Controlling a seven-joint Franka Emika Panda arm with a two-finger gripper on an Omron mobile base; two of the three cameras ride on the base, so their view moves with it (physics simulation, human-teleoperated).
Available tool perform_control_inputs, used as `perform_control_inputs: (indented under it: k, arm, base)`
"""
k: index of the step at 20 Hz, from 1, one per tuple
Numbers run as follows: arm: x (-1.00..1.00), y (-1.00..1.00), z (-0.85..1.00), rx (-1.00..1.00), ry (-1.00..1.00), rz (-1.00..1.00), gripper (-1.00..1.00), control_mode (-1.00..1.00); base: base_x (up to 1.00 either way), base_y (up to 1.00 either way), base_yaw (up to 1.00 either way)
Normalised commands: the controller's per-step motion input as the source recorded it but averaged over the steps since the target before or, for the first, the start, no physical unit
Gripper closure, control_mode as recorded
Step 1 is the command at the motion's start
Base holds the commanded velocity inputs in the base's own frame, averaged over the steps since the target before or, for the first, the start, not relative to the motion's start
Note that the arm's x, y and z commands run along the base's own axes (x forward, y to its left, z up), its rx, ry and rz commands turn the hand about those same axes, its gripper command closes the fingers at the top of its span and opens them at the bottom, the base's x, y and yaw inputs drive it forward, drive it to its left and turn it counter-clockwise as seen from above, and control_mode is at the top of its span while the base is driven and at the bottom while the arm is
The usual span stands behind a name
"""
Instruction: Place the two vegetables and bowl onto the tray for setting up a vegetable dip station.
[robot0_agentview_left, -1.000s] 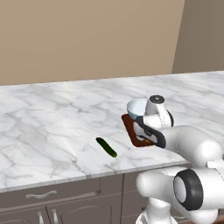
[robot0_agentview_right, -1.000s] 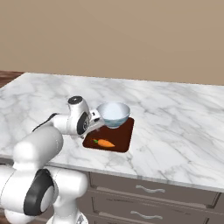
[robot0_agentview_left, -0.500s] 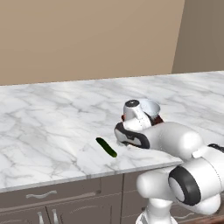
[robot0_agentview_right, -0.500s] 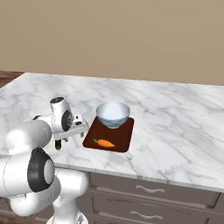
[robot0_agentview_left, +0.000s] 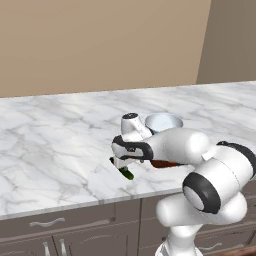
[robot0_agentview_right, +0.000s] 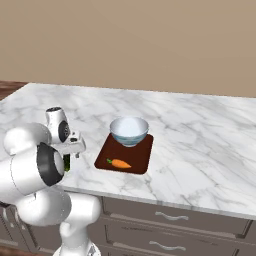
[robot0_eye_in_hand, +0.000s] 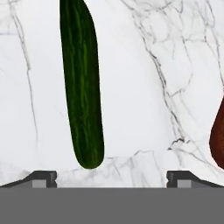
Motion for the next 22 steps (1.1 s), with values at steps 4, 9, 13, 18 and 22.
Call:
perform_control_inputs:
  k: [4, 9, 13, 18, 22]
  arm:
    - [0.07, 0.39, -0.46, 0.01, 0.05, -0.03, -1.0, -1.0]
    - [0.03, 0.37, -0.41, 0.0, -0.03, -0.01, -1.0, -1.0]
    - [0.29, 0.14, -0.06, 0.0, 0.0, 0.0, -1.0, -1.0]
    - [0.29, -0.02, 0.0, 0.0, 0.0, 0.0, -1.0, -1.0]
    - [0.15, -0.07, -0.09, 0.0, 0.0, 0.0, -1.0, -1.0]
  base:
    - [0.0, 0.0, 0.0]
    - [0.0, 0.0, 0.0]
    - [0.0, 0.0, 0.0]
    - [0.0, 0.0, 0.0]
    - [0.0, 0.0, 0.0]
